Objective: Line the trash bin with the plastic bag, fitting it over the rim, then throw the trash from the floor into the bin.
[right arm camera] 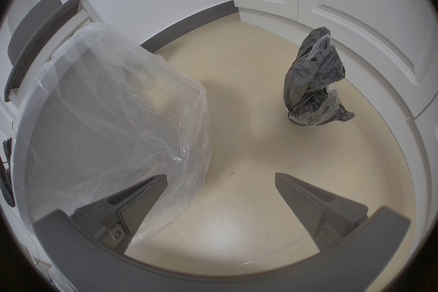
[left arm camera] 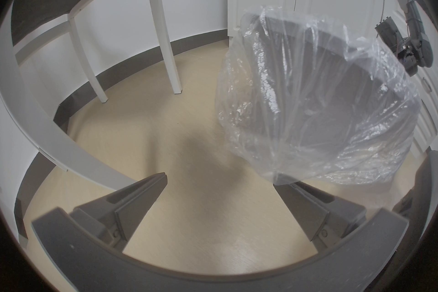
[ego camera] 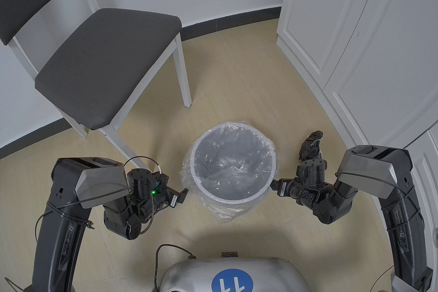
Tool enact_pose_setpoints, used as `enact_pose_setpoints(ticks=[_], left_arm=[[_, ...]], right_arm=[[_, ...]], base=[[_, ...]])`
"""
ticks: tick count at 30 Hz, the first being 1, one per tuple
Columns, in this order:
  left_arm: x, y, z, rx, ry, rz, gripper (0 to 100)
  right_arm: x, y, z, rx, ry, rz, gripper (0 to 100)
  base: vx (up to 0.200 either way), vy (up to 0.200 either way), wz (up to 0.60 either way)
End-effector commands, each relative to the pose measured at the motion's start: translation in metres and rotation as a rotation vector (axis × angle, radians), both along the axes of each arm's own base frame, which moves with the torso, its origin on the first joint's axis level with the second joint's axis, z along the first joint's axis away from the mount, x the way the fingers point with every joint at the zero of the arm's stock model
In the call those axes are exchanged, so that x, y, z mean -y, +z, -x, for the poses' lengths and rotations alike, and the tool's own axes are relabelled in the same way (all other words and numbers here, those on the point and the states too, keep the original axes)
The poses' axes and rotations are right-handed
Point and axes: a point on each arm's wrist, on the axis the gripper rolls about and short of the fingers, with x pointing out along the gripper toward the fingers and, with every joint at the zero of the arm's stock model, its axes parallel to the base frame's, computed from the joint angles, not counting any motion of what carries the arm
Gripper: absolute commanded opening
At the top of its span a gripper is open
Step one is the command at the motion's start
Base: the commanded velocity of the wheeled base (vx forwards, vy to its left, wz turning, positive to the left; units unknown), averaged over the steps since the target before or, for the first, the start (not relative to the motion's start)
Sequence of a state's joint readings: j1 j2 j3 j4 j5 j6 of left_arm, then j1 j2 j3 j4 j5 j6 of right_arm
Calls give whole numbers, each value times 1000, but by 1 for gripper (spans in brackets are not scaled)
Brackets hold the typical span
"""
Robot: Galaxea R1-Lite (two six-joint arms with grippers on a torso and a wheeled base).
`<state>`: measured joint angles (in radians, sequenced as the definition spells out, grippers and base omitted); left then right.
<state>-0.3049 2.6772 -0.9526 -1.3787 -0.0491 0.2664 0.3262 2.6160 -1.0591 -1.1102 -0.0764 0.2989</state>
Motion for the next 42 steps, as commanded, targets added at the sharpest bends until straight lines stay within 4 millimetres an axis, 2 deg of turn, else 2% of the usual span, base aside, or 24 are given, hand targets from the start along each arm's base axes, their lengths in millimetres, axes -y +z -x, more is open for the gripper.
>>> enact_pose_setpoints(ticks=[1, 6, 14, 18, 21, 23, 25, 32, 39, 42], left_arm=[[0, 0, 0, 2, 18, -8, 100], [0, 0, 0, 3, 18, -7, 100], [0, 0, 0, -3, 18, -9, 100], [0, 0, 0, -1, 20, -9, 100], [0, 0, 0, -1, 20, -9, 100], [0, 0, 0, -1, 20, -9, 100], [1, 1, -1, 2, 21, -9, 100], [1, 0, -1, 3, 22, -11, 100], [1, 0, -1, 3, 22, -11, 100], [1, 0, -1, 3, 22, -11, 100]], right_arm=[[1, -5, -2, -21, -5, 2, 100], [1, -4, -3, -61, -27, -31, 100], [-4, -1, 14, -76, 0, -15, 100], [-2, 35, 27, -26, 34, -8, 100], [9, 59, 42, -9, 93, 17, 100], [13, 63, 46, -9, 109, 24, 100], [30, 78, 56, 11, 155, 76, 100], [46, 74, 46, 25, 126, 133, 100], [44, 62, 29, 33, 60, 156, 100], [38, 46, 16, 28, 20, 153, 100]], base=[[0, 0, 0], [0, 0, 0], [0, 0, 0], [0, 0, 0], [0, 0, 0], [0, 0, 0], [0, 0, 0], [0, 0, 0], [0, 0, 0], [0, 0, 0]])
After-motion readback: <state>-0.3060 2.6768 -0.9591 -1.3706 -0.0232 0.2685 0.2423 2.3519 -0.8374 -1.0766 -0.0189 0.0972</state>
